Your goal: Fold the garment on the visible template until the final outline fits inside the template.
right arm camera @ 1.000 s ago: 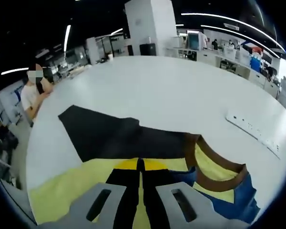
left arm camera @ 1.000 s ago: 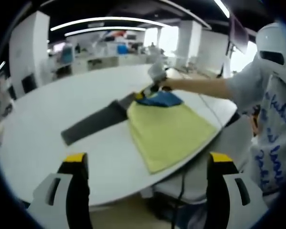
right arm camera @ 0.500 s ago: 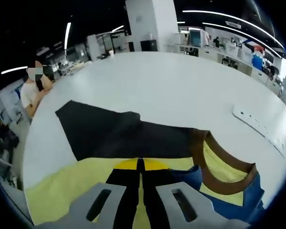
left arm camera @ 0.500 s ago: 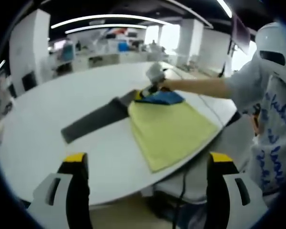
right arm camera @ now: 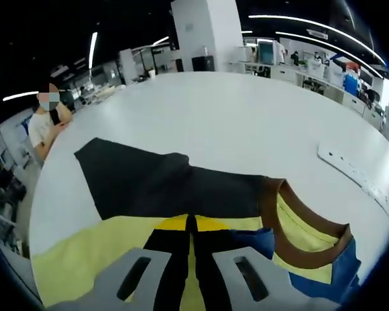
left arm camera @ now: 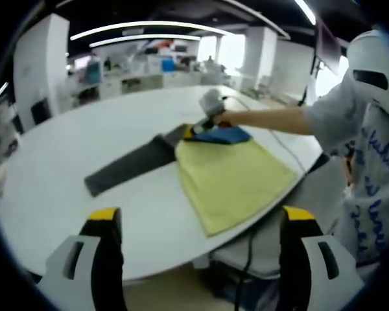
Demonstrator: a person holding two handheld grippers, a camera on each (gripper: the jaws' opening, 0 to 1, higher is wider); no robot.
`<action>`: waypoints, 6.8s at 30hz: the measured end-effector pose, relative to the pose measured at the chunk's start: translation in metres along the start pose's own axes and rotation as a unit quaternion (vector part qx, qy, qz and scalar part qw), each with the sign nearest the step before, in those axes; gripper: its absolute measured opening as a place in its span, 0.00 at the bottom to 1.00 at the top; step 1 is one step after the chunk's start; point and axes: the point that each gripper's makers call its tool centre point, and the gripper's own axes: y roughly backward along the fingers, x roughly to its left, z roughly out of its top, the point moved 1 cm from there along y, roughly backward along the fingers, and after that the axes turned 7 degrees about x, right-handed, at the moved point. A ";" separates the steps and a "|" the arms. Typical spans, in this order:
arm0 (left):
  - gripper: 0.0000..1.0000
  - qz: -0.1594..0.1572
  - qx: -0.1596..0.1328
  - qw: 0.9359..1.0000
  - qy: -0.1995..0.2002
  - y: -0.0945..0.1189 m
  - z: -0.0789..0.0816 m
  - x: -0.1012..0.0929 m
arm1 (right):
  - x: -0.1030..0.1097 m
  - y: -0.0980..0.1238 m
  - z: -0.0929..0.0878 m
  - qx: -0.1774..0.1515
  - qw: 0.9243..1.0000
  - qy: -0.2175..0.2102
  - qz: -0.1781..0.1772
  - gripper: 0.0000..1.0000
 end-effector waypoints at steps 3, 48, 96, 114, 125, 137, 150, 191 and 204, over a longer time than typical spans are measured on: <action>0.96 -0.001 -0.005 1.000 -0.001 0.000 0.002 -0.002 | -0.008 0.007 0.005 -0.010 1.000 0.003 -0.008 0.04; 0.96 0.005 -0.012 1.000 -0.012 0.008 0.004 -0.007 | -0.050 0.047 -0.066 0.044 0.997 -0.044 -0.052 0.02; 0.96 0.002 -0.019 1.000 -0.020 0.012 0.005 -0.015 | 0.034 0.050 -0.079 0.062 0.996 0.058 0.014 0.02; 0.95 0.002 -0.017 1.000 -0.019 0.011 0.004 -0.015 | -0.007 0.057 -0.059 0.020 0.998 0.044 -0.039 0.06; 0.94 0.003 -0.011 1.000 -0.015 0.009 0.003 -0.011 | -0.020 0.047 -0.072 0.040 0.998 0.031 -0.042 0.11; 0.93 0.001 -0.007 1.000 -0.015 0.007 0.003 -0.010 | -0.007 0.040 -0.058 0.022 0.999 0.031 -0.027 0.11; 0.93 0.001 -0.011 1.000 -0.016 0.010 0.002 -0.012 | 0.021 0.035 -0.055 0.021 0.999 0.041 -0.001 0.12; 0.94 0.007 -0.032 0.999 -0.018 0.016 0.003 -0.014 | 0.058 0.048 -0.032 -0.010 0.999 0.042 0.019 0.12; 0.95 0.010 -0.040 0.999 -0.023 0.019 0.005 -0.018 | 0.059 0.088 -0.026 -0.049 0.998 0.043 0.012 0.23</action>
